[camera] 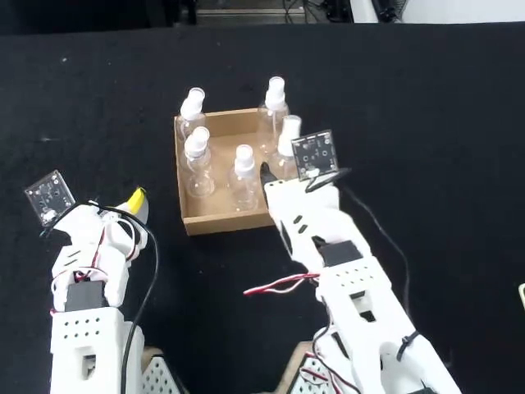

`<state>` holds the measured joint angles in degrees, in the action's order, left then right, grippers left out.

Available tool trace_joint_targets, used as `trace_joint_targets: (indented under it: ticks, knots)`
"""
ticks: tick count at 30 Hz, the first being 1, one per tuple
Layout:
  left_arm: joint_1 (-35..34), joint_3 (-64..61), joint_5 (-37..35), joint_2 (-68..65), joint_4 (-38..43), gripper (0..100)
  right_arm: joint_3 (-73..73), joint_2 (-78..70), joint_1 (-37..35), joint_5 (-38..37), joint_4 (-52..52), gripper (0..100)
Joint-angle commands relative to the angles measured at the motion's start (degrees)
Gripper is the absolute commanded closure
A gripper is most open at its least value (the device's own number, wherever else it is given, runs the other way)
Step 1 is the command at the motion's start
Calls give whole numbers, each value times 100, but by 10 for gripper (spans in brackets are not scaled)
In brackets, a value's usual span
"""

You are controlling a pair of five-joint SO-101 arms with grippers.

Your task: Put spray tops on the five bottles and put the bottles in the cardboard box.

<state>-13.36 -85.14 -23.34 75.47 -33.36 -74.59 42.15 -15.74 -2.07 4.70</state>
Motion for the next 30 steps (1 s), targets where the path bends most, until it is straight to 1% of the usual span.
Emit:
trace_joint_targets:
  ticks: [1,4,6,21,23,27,30]
  knots:
    - [-57,31,-18,70,105,791,40,4,-70,-62,18,831]
    - [-57,31,-18,70,105,791,31,4,-70,-62,26,761]
    - [-57,31,-18,70,105,791,31,4,-70,-62,26,733]
    - [-57,31,-18,70,105,791,40,4,-79,-62,26,727]
    - [-57,31,-18,70,105,791,40,40,-70,-62,26,704]
    - [-57,31,-18,70,105,791,40,31,-70,-62,35,612]
    - [-57,31,-18,70,105,791,31,31,-70,-62,35,604]
